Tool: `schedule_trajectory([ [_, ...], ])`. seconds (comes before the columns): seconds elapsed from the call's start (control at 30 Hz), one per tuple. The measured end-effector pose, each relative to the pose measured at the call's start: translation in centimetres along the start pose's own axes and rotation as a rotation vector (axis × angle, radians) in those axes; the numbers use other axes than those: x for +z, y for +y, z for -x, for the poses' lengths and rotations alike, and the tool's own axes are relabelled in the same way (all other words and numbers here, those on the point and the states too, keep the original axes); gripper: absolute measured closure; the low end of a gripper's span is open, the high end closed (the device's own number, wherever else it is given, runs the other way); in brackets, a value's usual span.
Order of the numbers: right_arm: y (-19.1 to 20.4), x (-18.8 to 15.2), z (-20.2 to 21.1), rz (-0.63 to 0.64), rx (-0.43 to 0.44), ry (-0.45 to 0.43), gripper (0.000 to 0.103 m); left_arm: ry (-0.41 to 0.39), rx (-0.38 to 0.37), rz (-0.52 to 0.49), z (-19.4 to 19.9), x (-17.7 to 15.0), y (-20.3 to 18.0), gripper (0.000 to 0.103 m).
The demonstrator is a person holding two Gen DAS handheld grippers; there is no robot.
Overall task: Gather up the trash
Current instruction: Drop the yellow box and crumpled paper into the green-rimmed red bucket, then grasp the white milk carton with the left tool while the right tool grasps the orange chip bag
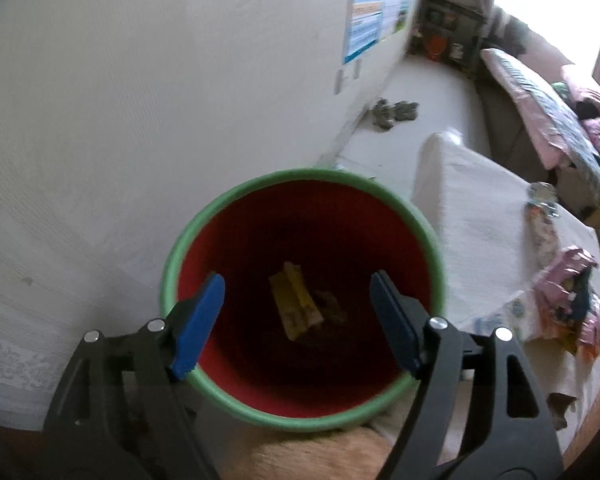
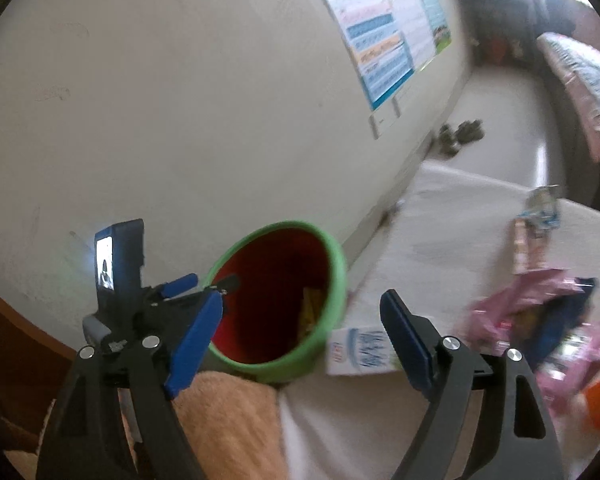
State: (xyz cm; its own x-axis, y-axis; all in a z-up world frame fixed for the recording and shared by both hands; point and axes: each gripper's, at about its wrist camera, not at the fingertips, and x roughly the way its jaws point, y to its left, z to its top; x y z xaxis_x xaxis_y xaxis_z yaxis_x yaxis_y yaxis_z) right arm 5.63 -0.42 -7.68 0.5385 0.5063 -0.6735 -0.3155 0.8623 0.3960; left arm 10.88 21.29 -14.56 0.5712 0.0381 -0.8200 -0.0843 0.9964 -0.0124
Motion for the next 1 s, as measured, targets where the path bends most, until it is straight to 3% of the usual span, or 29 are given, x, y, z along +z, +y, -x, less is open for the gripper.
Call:
schedule_trajectory([
  [0.1, -2.4, -1.5, 2.3, -0.001, -0.062, -0.013, 0.022, -0.033, -0.065, -0.099, 1.3, -0.3, -2.9, 0.019],
  [0.2, -5.2, -3.3, 4.2, -0.024, -0.131, -0.012, 0.022, -0.009, -0.136, -0.272, 1.4, -1.1, -6.6, 0.011],
  [0.3, -7.9, -4.9, 5.8, -0.101, -0.164, -0.01, 0.022, 0.005, -0.126, -0.44, 0.8, -2.1, -9.9, 0.011],
  [0.47, -10.7, -5.6, 7.4, -0.212, -0.153, -0.026, 0.022, 0.067, -0.172, -0.527, -0.1, -2.5, -12.6, 0.011],
  [0.53, -11.2, -5.7, 7.7, -0.24, -0.14, -0.024, 0.022, 0.109, -0.201, -0.606, -0.8, -2.9, -14.0, 0.011],
  [0.67, -11.5, -6.0, 8.2, -0.268, -0.106, -0.015, 0.022, 0.168, -0.196, -0.751, -2.7, -4.3, -16.4, 0.011],
  [0.87, -11.7, -6.6, 8.7, -0.28, -0.079, -0.009, 0.022, 0.301, -0.183, -0.883, -6.1, -5.9, -19.0, 0.011],
  [1.0, -12.2, -6.9, 9.2, -0.293, -0.072, -0.02, 0.022, 0.34, -0.149, -0.91, -7.3, -6.5, -19.8, 0.011],
])
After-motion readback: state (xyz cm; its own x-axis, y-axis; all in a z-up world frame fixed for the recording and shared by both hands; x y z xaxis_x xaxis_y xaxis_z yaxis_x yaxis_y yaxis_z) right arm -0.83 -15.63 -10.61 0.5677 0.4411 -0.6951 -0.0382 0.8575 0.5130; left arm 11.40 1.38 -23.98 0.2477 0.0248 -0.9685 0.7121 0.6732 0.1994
